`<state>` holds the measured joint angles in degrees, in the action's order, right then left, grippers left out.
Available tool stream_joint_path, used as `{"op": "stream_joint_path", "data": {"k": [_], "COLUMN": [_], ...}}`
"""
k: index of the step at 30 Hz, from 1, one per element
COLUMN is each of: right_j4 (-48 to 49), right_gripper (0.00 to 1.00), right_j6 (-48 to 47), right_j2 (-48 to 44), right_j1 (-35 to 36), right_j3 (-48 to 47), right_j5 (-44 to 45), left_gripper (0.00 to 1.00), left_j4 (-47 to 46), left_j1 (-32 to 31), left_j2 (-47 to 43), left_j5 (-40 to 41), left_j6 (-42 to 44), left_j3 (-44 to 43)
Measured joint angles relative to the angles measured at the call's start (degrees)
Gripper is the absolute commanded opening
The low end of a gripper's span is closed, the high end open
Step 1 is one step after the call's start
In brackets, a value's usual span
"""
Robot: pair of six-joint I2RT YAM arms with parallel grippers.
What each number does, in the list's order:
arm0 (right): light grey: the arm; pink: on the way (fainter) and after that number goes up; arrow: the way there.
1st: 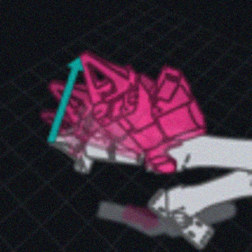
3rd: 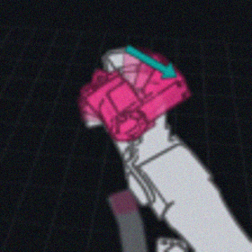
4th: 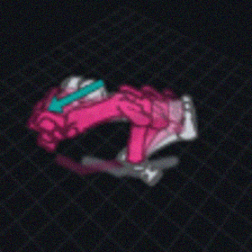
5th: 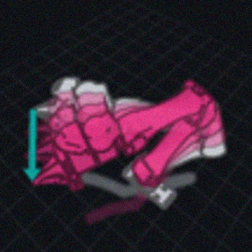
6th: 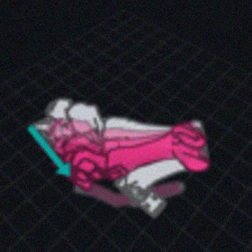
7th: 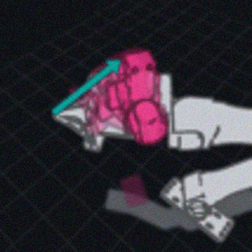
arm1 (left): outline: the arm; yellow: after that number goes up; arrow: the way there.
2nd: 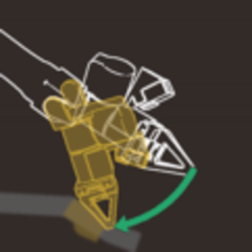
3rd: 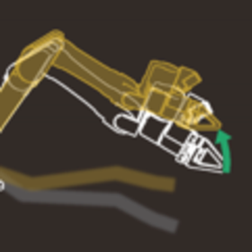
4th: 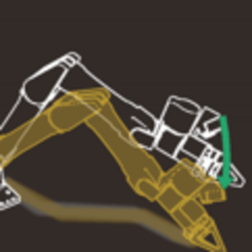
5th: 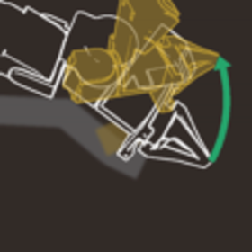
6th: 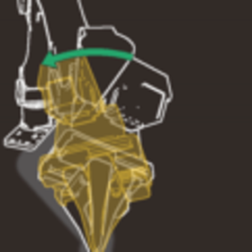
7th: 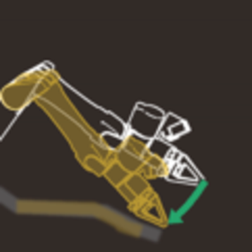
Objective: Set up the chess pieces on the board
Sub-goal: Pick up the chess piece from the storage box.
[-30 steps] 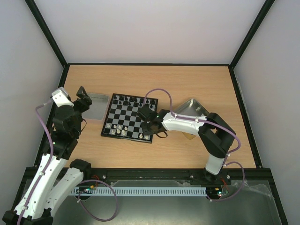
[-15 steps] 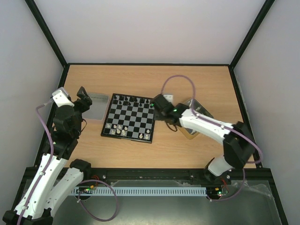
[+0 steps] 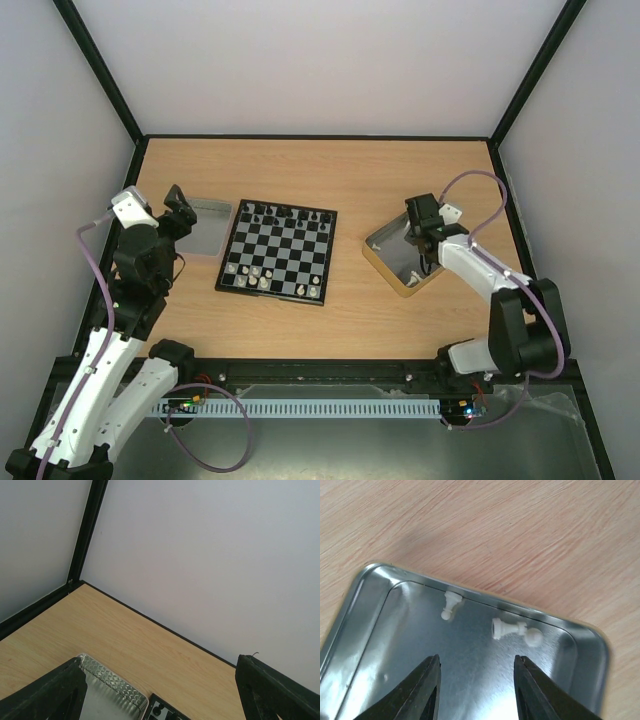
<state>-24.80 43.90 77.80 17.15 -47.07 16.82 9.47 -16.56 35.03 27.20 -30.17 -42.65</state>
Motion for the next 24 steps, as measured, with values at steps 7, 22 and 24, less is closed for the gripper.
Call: {"op": "stream_joint_path", "data": {"k": [7,22,24], "right_j4": [7.85,15.69,16.20], "right_gripper": [0.39,0.30,0.26], "right_j6": [0.37,1.05,1.20], "right_j2": [9.94,22.53,23.08], "right_j1": [-1.84,-2.95,-2.95], "right_j3": [-0.31,-4.28,-4.26], "right_j5": [-1.62,-1.25,-0.63], "left_gripper": [0.83,0.83,0.83], "left_j4": [0.00,0.00,0.00], "left_j1": [0.00,0.13,0.13], "left_j2": [0.00,0.00,0.00], "left_j5": [0.00,0.02,0.02], "left_j6": [0.00,0.00,0.02], "left_j3": [0.00,0.02,0.02]}}
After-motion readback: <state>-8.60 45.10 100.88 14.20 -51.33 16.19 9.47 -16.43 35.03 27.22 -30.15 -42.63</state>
